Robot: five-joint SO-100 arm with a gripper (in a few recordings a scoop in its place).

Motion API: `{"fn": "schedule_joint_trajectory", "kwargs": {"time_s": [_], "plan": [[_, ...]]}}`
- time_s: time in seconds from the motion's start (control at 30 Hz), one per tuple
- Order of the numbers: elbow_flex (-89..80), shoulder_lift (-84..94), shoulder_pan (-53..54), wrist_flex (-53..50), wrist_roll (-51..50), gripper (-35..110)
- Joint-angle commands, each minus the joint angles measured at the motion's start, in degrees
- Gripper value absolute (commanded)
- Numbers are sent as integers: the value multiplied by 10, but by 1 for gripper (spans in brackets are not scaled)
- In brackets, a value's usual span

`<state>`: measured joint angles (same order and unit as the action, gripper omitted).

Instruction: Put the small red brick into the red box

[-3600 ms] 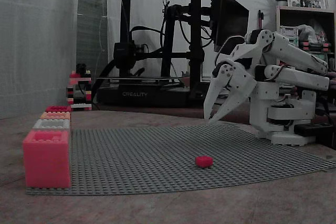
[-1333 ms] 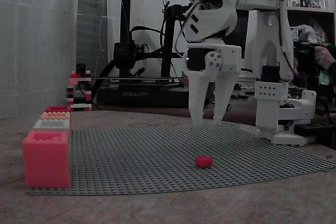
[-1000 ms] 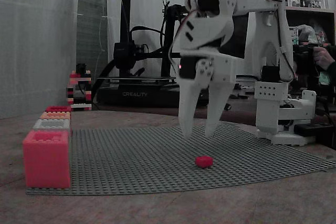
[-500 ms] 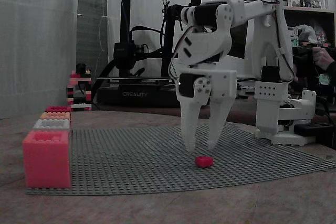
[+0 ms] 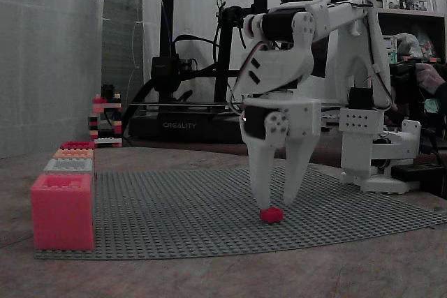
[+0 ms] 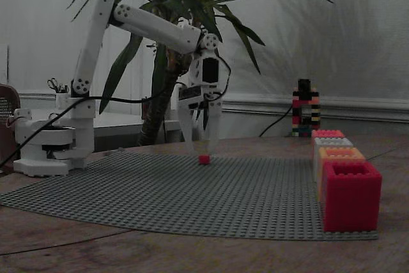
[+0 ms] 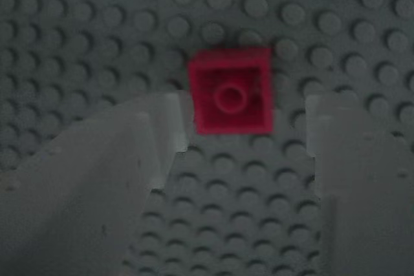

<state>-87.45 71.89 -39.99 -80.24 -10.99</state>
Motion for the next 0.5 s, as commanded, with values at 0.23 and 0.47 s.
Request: {"fn": "schedule_joint_trajectory", "kwargs": {"time_s": [0.23,0.47], "plan": [[3,13,-15,2,-4,11],[-2,14,-15,-3,-5,15]]}}
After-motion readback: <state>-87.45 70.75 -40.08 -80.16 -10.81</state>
